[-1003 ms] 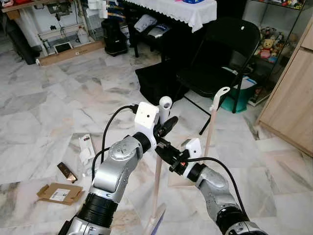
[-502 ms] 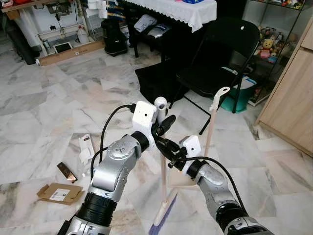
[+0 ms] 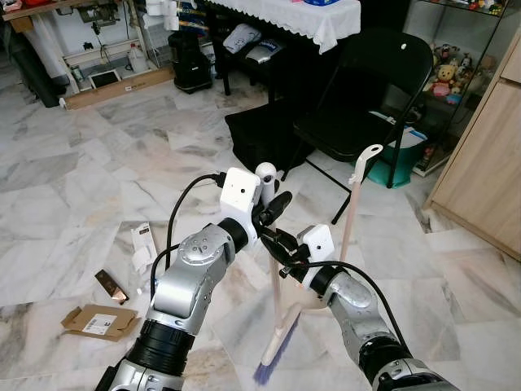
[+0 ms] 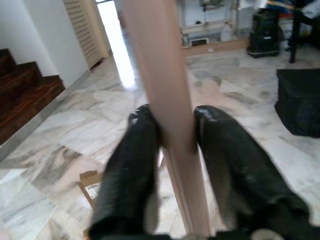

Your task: Sweep floor

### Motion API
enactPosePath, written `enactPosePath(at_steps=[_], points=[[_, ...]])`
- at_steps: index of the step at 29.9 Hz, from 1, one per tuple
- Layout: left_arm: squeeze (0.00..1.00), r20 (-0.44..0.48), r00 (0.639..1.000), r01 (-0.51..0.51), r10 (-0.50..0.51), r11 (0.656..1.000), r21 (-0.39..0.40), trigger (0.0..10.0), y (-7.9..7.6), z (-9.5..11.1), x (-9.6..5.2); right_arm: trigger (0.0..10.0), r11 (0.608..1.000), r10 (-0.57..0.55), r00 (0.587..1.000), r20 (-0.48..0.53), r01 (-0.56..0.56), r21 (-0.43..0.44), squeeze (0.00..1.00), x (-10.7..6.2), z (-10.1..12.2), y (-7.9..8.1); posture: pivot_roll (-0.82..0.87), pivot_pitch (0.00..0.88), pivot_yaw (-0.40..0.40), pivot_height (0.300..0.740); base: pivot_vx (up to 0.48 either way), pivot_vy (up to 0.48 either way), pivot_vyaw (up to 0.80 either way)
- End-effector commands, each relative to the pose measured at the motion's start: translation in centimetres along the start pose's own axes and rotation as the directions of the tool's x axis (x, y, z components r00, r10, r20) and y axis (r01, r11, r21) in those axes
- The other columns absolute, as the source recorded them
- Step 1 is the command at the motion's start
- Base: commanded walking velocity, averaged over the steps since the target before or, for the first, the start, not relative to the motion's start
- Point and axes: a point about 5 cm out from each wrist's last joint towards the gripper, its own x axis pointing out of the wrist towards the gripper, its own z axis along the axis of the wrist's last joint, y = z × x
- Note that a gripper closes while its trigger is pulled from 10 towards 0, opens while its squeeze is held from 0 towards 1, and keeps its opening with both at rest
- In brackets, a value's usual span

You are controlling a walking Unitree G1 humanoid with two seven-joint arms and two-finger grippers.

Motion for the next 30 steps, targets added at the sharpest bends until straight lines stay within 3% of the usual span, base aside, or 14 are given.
enactPosePath(at_steps=[1,16,17,18,25,26,28,30], points=[[0.00,0.023,0.999,0.041,-0.041,0.999,-0.003,0.0,-0.5,0.5,0.1,10.0,0.986,-0.158,0.987,0.010,0.157,0.051,1.00,-0.7,0.3,-2.1,0.04,0.019,0.084,0.740,0.000,0.000,0.00],[0.00,0.023,0.999,0.037,-0.036,0.999,-0.004,0.0,-0.5,0.5,0.1,10.0,0.988,-0.141,0.990,0.023,0.139,0.070,1.00,-0.4,0.3,-1.6,0.04,0.014,0.083,0.740,0.000,0.000,0.00],[0.00,0.023,0.999,0.036,-0.036,0.999,-0.004,0.0,-0.5,0.5,0.1,10.0,0.988,-0.142,0.990,0.022,0.140,0.072,0.96,-0.4,0.3,-1.6,0.04,0.015,0.084,0.740,0.000,0.000,0.00],[0.00,0.023,0.999,0.035,-0.035,0.999,-0.003,0.0,-0.5,0.5,0.1,10.0,0.988,-0.137,0.990,0.017,0.135,0.075,0.00,-0.3,0.2,-1.4,0.04,0.015,0.083,0.740,0.000,0.000,0.00],[0.00,0.024,0.999,0.029,-0.029,1.000,-0.005,0.0,-0.4,0.5,0.2,10.0,0.992,-0.071,0.997,0.012,0.069,0.110,0.00,-0.1,-0.2,-0.4,0.04,0.017,0.083,0.740,0.000,0.000,0.00],[0.00,0.024,0.999,0.021,-0.021,1.000,-0.005,0.0,-0.3,0.5,0.2,10.0,0.989,-0.032,0.999,0.020,0.029,0.147,0.00,-0.1,-0.4,-0.1,0.03,0.018,0.084,0.740,0.000,0.000,0.00],[0.00,0.024,1.000,-0.015,0.016,1.000,-0.001,0.0,0.1,0.5,0.3,10.0,0.950,0.157,0.987,0.043,-0.162,0.268,0.00,-0.3,-1.0,1.6,0.03,0.018,0.084,0.740,0.000,0.000,0.00],[0.00,0.026,0.999,-0.029,0.029,1.000,0.000,0.0,0.3,0.5,0.4,10.0,0.931,0.229,0.973,0.040,-0.231,0.284,0.00,-0.5,-1.4,2.3,0.03,0.019,0.084,0.740,0.000,0.000,0.00]])
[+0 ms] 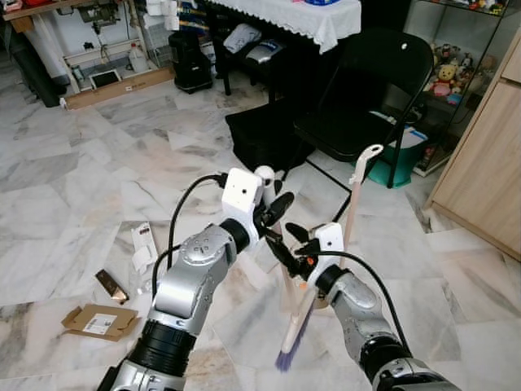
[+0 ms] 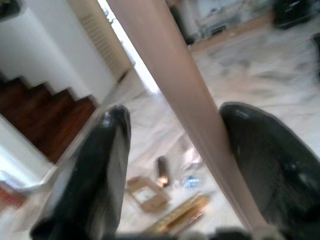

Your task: Sweep floor

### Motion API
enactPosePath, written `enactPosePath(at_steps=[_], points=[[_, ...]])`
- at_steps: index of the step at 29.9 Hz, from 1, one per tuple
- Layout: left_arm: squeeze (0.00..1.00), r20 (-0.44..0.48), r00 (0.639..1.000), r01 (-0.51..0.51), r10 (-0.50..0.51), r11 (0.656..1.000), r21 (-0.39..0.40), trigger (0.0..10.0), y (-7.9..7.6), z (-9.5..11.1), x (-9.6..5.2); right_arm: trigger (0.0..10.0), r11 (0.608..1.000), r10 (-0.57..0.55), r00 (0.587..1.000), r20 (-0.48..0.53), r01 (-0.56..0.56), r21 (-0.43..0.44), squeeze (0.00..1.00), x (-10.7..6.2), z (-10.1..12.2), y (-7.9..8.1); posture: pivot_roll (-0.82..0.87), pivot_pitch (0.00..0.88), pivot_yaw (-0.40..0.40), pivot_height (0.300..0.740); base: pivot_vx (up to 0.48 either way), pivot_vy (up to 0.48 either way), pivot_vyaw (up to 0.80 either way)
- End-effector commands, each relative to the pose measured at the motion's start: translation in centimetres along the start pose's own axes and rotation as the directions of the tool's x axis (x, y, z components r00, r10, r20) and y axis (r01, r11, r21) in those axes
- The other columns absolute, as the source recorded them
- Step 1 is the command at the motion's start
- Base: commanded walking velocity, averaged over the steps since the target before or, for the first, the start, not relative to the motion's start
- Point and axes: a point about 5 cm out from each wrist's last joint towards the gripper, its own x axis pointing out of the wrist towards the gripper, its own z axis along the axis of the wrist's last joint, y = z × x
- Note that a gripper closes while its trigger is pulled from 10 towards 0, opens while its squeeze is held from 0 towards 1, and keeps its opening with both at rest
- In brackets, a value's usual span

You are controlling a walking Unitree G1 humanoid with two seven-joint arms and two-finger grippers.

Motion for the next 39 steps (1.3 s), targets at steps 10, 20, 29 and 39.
enactPosePath(at_steps=[10,20,29,39], points=[[0.00,0.064,0.989,-0.135,0.133,0.990,0.030,0.0,1.8,1.3,0.1,10.0,0.990,0.139,0.985,-0.098,-0.136,0.042,0.00,-1.1,-2.0,1.2,0.03,0.017,0.083,0.740,0.000,0.000,0.00],[0.00,0.081,0.976,-0.209,0.201,0.972,0.105,0.0,2.9,1.4,0.0,10.0,0.995,0.103,0.988,-0.112,-0.102,0.018,0.00,-1.2,-1.7,0.7,0.03,0.015,0.081,0.740,0.000,0.000,0.00],[0.00,0.147,0.935,-0.350,0.323,0.907,0.236,10.0,4.7,0.6,-0.9,10.0,0.945,-0.314,0.949,-0.038,0.309,-0.105,0.00,-1.9,-0.1,-2.8,0.02,0.025,0.075,0.740,0.000,0.000,0.00],[0.00,0.179,0.863,-0.503,0.472,0.830,0.239,10.0,7.5,-1.4,-3.0,10.0,0.786,-0.594,0.798,0.100,0.602,-0.142,0.00,-3.5,1.3,-4.8,0.00,0.040,0.041,0.740,0.000,0.000,0.00]])
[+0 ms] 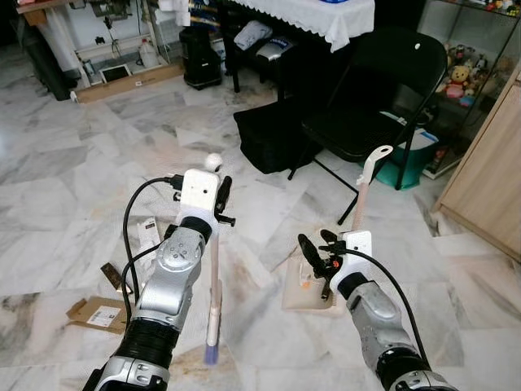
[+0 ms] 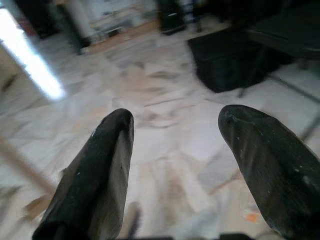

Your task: Sweep floor

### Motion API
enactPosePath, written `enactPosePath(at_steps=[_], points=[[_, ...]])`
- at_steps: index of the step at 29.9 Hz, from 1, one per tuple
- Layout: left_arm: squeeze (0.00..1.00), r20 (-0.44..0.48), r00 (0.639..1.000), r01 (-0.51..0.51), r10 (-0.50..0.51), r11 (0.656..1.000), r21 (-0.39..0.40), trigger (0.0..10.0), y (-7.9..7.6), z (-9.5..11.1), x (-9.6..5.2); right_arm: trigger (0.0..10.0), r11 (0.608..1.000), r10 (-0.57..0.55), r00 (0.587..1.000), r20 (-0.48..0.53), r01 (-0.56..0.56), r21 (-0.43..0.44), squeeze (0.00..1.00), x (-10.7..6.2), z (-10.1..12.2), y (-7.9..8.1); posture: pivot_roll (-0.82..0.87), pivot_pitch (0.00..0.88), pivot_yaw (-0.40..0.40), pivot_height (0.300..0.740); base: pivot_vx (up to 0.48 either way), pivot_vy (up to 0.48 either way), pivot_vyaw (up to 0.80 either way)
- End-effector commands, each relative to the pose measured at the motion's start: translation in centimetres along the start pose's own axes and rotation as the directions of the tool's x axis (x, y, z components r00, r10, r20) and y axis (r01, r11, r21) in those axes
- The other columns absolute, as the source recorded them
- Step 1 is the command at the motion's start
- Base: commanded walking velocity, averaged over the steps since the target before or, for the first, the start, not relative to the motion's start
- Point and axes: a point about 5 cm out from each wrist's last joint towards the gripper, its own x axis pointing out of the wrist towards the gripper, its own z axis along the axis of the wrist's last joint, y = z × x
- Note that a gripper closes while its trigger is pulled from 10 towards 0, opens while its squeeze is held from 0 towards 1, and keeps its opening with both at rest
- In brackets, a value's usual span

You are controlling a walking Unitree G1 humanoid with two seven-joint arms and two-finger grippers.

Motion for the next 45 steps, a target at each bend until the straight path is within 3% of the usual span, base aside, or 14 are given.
enactPosePath(at_steps=[1,9,14,19,24,38,45], points=[[0.00,0.027,0.998,-0.059,0.058,0.998,0.038,10.0,1.5,-0.4,-0.3,10.0,0.993,-0.116,0.991,0.061,0.117,-0.015,0.00,0.1,0.9,-0.9,0.00,0.041,0.038,0.740,0.000,0.000,0.00],[0.00,0.021,0.995,-0.094,0.093,0.995,0.036,10.0,2.0,-1.5,-1.0,10.0,0.949,-0.307,0.934,0.181,0.315,-0.018,0.00,-0.7,2.6,-2.7,-0.02,0.042,0.000,0.740,0.000,0.000,0.00],[0.00,0.034,0.995,-0.095,0.094,0.995,0.040,10.0,1.9,-1.5,-1.0,10.0,0.955,-0.287,0.940,0.184,0.297,-0.026,0.00,-0.9,2.3,-2.3,-0.03,0.046,-0.002,0.740,0.000,0.000,0.00],[0.00,0.038,0.995,-0.097,0.095,0.992,0.075,10.0,1.9,-1.6,-1.1,10.0,0.967,-0.254,0.946,0.202,0.256,0.018,0.00,-0.2,3.2,-2.0,-0.04,0.035,-0.005,0.740,0.000,0.000,0.00],[0.00,0.029,0.993,-0.118,0.117,0.992,0.037,10.0,2.0,-1.8,-1.0,10.0,0.967,-0.251,0.938,0.239,0.252,0.025,0.00,0.2,4.5,-2.1,-0.04,0.023,0.000,0.740,0.000,-0.096,0.00],[0.00,0.032,0.991,-0.128,0.128,0.992,0.002,10.0,2.6,-1.7,-0.7,10.0,0.969,-0.247,0.940,0.237,0.246,0.035,0.00,-0.1,4.4,-2.1,-0.04,0.001,0.003,0.740,0.000,0.000,0.00],[0.00,0.030,0.991,-0.130,0.130,0.991,-0.002,10.0,2.8,-1.7,-0.6,10.0,0.967,-0.254,0.941,0.225,0.252,0.036,0.00,0.0,4.5,-2.3,-0.03,0.017,0.000,0.740,0.000,0.397,0.00]])
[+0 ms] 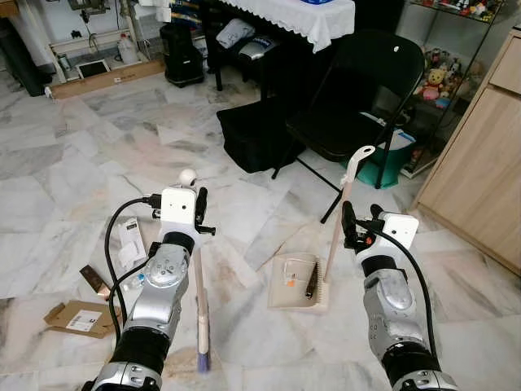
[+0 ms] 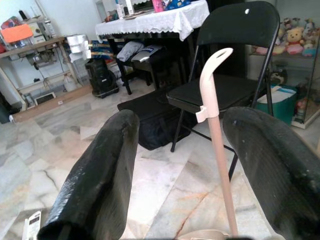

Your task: Sweep floor

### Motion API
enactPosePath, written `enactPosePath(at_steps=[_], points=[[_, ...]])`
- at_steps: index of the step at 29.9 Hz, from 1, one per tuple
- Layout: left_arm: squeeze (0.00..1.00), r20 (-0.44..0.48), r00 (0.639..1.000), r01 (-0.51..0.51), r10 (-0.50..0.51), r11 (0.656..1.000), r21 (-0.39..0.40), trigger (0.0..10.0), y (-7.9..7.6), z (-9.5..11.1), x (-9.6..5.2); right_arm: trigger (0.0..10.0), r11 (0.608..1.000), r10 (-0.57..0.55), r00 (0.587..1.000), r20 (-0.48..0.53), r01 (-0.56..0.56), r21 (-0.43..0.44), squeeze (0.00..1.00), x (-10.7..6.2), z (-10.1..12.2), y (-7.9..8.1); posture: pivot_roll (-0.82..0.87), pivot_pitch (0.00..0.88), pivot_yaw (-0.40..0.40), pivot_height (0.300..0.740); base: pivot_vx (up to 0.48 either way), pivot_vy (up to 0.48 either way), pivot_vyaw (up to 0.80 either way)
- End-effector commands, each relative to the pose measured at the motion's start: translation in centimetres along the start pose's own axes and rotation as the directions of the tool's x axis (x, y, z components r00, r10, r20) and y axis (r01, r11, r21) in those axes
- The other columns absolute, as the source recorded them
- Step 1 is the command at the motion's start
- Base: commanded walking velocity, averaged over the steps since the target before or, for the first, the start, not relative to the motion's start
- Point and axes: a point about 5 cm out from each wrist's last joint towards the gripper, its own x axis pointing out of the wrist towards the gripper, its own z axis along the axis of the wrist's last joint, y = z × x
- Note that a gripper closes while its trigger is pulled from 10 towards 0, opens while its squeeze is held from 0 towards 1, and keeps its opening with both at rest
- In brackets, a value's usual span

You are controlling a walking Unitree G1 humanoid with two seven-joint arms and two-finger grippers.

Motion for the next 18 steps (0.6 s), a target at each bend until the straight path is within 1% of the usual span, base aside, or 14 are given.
enactPosePath(at_steps=[1,2,5,10,12,17,18], points=[[0.00,0.027,1.000,-0.011,0.010,1.000,0.003,10.0,0.58,0.55,0.35,10.0,1.000,-0.007,1.000,-0.005,0.008,0.025,0.00,0.21,0.15,0.14,-0.03,0.019,0.000,0.740,0.000,0.458,-0.65],[0.00,0.028,1.000,-0.004,0.004,1.000,0.002,10.0,0.52,0.56,0.33,10.0,1.000,-0.013,1.000,-0.011,0.013,0.028,0.00,0.24,0.12,0.06,-0.03,0.024,-0.001,0.740,0.000,0.255,-0.73],[0.00,0.048,0.999,0.023,-0.024,1.000,0.012,10.0,0.17,0.71,0.17,10.0,1.000,-0.017,1.000,-0.013,0.017,0.015,0.00,0.20,0.11,-0.14,-0.03,0.029,-0.002,0.740,0.000,0.000,-0.62],[0.00,0.068,0.997,0.038,-0.039,0.999,0.008,10.0,-0.05,0.96,0.12,10.0,1.000,-0.017,1.000,-0.001,0.017,0.018,0.00,0.21,0.19,-0.02,-0.03,0.031,-0.002,0.740,0.000,0.000,0.00],[0.00,0.072,0.997,0.040,-0.041,0.999,0.011,10.0,-0.06,1.07,0.19,10.0,1.000,-0.013,1.000,0.003,0.013,0.028,0.00,0.38,0.32,0.26,-0.03,0.040,0.001,0.740,0.000,0.000,0.00],[0.00,0.056,0.998,0.038,-0.039,0.999,0.015,10.0,0.01,0.99,0.36,10.0,0.999,-0.006,1.000,0.005,0.006,0.033,0.00,0.55,0.45,0.55,-0.02,0.043,0.001,0.740,0.000,0.000,0.00],[0.00,0.061,0.997,0.043,-0.044,0.999,0.018,10.0,0.03,1.06,0.39,10.0,0.999,-0.007,1.000,0.003,0.007,0.036,0.00,0.60,0.44,0.60,-0.02,0.046,0.003,0.740,0.262,0.000,0.00]])
